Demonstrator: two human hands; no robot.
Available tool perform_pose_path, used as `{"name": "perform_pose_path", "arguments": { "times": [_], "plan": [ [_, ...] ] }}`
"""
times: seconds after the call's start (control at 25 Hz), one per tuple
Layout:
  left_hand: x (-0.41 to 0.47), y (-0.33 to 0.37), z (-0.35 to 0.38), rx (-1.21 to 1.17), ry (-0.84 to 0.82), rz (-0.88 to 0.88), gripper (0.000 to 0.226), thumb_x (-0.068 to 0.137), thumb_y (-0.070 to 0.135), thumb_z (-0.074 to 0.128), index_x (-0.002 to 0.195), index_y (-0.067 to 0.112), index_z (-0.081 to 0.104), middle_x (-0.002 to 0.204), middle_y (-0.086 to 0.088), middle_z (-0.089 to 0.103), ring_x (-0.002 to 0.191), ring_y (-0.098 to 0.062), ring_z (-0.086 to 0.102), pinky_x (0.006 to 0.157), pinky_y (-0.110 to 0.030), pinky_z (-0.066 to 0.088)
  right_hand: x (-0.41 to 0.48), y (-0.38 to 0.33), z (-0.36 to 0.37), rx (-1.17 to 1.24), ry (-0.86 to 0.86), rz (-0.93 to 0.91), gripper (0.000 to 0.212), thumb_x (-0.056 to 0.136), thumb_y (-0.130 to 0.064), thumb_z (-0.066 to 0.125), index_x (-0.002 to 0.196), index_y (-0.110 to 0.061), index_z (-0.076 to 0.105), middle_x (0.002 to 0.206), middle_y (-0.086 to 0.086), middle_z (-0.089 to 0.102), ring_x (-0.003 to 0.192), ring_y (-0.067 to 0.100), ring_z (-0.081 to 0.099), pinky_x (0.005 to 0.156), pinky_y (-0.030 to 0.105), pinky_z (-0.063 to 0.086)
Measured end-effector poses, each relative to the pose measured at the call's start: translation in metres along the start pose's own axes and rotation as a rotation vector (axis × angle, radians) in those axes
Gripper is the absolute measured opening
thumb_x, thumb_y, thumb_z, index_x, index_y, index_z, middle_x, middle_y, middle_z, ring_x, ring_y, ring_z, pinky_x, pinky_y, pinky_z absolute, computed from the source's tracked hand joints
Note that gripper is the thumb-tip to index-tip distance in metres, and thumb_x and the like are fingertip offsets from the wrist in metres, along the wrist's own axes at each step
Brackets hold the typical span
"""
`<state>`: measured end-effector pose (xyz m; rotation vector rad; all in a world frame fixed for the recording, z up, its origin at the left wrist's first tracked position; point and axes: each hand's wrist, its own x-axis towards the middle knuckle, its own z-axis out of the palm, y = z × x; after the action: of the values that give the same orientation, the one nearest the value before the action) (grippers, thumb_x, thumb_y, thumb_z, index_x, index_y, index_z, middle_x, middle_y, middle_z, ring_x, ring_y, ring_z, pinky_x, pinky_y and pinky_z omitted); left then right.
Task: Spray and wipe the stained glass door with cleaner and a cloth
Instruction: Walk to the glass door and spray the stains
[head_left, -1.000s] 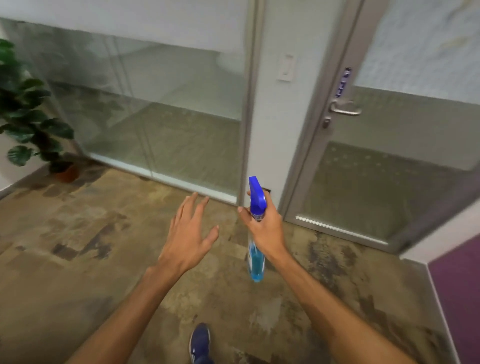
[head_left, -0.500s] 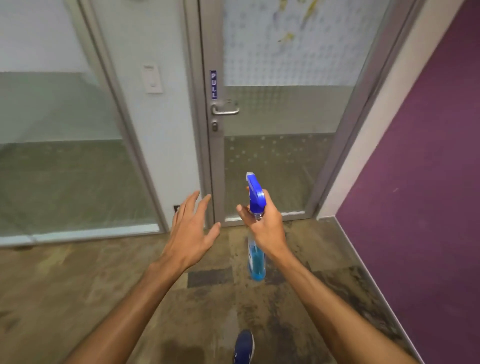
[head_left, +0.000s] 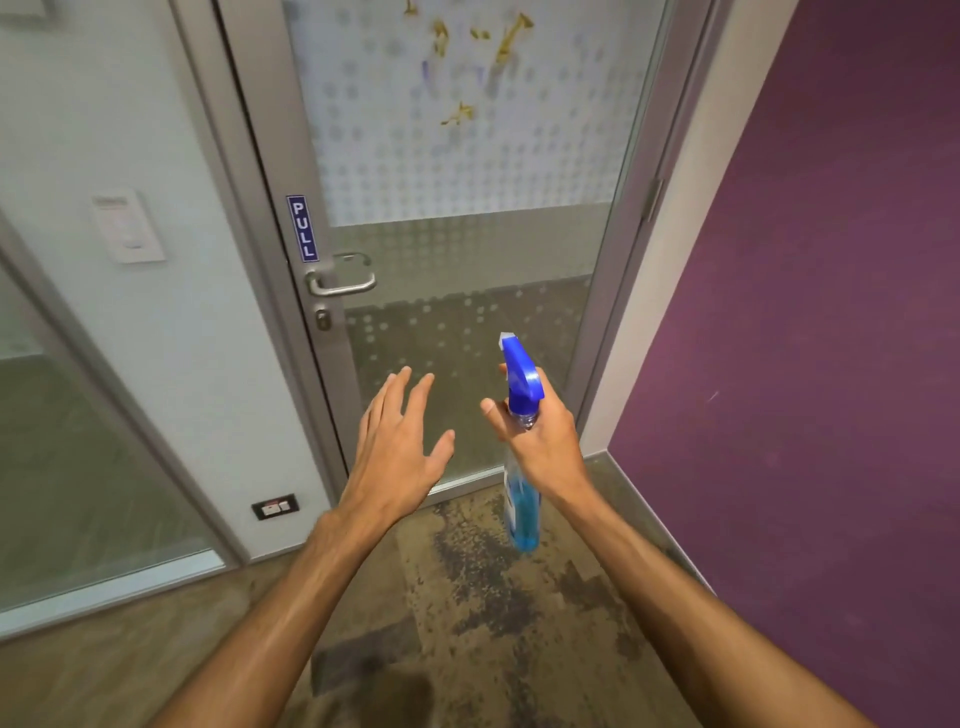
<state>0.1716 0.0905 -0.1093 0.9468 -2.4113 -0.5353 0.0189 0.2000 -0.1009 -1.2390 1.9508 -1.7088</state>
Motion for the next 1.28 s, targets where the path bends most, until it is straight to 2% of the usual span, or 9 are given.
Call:
{"name": "perform_pose_path", "arguments": {
  "times": [0.12, 0.24, 0.36, 0.48, 0.76, 0.84, 0.96, 1.04, 1.28],
  "plan": [
    [0.035, 0.006, 0.000, -0.006, 0.013, 0.031, 0.076, 0.095, 0.039, 0.061, 0.159, 0.020, 0.025, 0.169, -0.008, 0.016, 0.157, -0.025, 0.012, 0.128, -0.046, 0.018, 0.032, 0.001, -0.007, -0.014, 0.035, 0.001, 0.029, 0.092, -0.037, 0.074, 0.113, -0.038, 0.054, 0.114, -0.005, 0.062, 0.093, 0.019, 0.067, 0.086, 0.035, 0.058],
    [0.069, 0.012, -0.005, -0.003, 0.052, 0.069, 0.075, 0.095, 0.039, 0.061, 0.159, 0.020, 0.026, 0.169, -0.008, 0.017, 0.157, -0.025, 0.012, 0.126, -0.046, 0.018, 0.063, 0.000, -0.011, -0.005, 0.061, -0.016, 0.032, 0.092, -0.036, 0.075, 0.117, -0.033, 0.055, 0.111, -0.004, 0.064, 0.092, 0.013, 0.068, 0.087, 0.042, 0.060],
    [0.103, 0.017, -0.009, 0.012, 0.092, 0.103, 0.074, 0.096, 0.038, 0.060, 0.159, 0.021, 0.026, 0.169, -0.008, 0.017, 0.157, -0.025, 0.012, 0.126, -0.045, 0.018, 0.096, 0.000, -0.014, 0.010, 0.096, -0.034, 0.032, 0.092, -0.035, 0.075, 0.116, -0.024, 0.057, 0.106, 0.008, 0.069, 0.091, 0.026, 0.069, 0.086, 0.054, 0.060],
    [0.135, 0.024, -0.010, 0.043, 0.124, 0.128, 0.074, 0.096, 0.038, 0.060, 0.159, 0.021, 0.025, 0.170, -0.008, 0.016, 0.158, -0.025, 0.011, 0.126, -0.046, 0.016, 0.127, 0.001, -0.017, 0.018, 0.104, -0.076, 0.027, 0.092, -0.037, 0.074, 0.112, -0.029, 0.057, 0.098, 0.003, 0.069, 0.086, 0.026, 0.069, 0.084, 0.055, 0.059],
    [0.221, 0.047, -0.013, 0.282, 0.285, 0.138, 0.077, 0.096, 0.038, 0.056, 0.161, 0.018, 0.021, 0.171, -0.011, 0.009, 0.159, -0.025, 0.000, 0.129, -0.050, -0.001, 0.231, 0.001, -0.037, 0.073, 0.086, -0.177, 0.025, 0.091, -0.039, 0.076, 0.107, -0.035, 0.057, 0.087, -0.003, 0.069, 0.079, 0.027, 0.069, 0.079, 0.051, 0.060],
    [0.247, 0.055, -0.015, 0.289, 0.322, 0.120, 0.077, 0.097, 0.038, 0.056, 0.161, 0.018, 0.019, 0.171, -0.011, 0.007, 0.159, -0.025, -0.001, 0.129, -0.049, -0.003, 0.262, -0.001, -0.044, 0.085, 0.064, -0.216, 0.024, 0.091, -0.038, 0.076, 0.107, -0.033, 0.058, 0.081, -0.001, 0.069, 0.075, 0.028, 0.070, 0.074, 0.045, 0.061],
    [0.286, 0.070, -0.020, 0.309, 0.380, 0.099, 0.076, 0.098, 0.037, 0.055, 0.161, 0.018, 0.019, 0.171, -0.010, 0.006, 0.159, -0.025, -0.001, 0.129, -0.047, -0.004, 0.310, -0.007, -0.058, 0.131, 0.007, -0.275, 0.023, 0.092, -0.038, 0.075, 0.104, -0.042, 0.056, 0.081, -0.007, 0.068, 0.072, 0.024, 0.071, 0.066, 0.028, 0.060],
    [0.312, 0.081, -0.025, 0.323, 0.425, 0.086, 0.076, 0.097, 0.036, 0.056, 0.161, 0.018, 0.020, 0.171, -0.010, 0.008, 0.159, -0.025, 0.000, 0.129, -0.049, -0.001, 0.342, -0.014, -0.067, 0.123, -0.015, -0.312, 0.025, 0.092, -0.038, 0.075, 0.107, -0.042, 0.056, 0.084, -0.006, 0.068, 0.073, 0.022, 0.071, 0.069, 0.036, 0.063],
    [0.378, 0.111, -0.046, 0.318, 0.591, 0.098, 0.080, 0.098, 0.041, 0.053, 0.163, 0.022, 0.010, 0.171, -0.009, 0.009, 0.159, -0.024, 0.005, 0.130, -0.048, 0.007, 0.425, -0.046, -0.084, 0.150, 0.040, -0.380, 0.027, 0.095, -0.037, 0.069, 0.107, -0.016, 0.056, 0.091, 0.011, 0.067, 0.080, 0.034, 0.067, 0.075, 0.056, 0.058]
  ]
}}
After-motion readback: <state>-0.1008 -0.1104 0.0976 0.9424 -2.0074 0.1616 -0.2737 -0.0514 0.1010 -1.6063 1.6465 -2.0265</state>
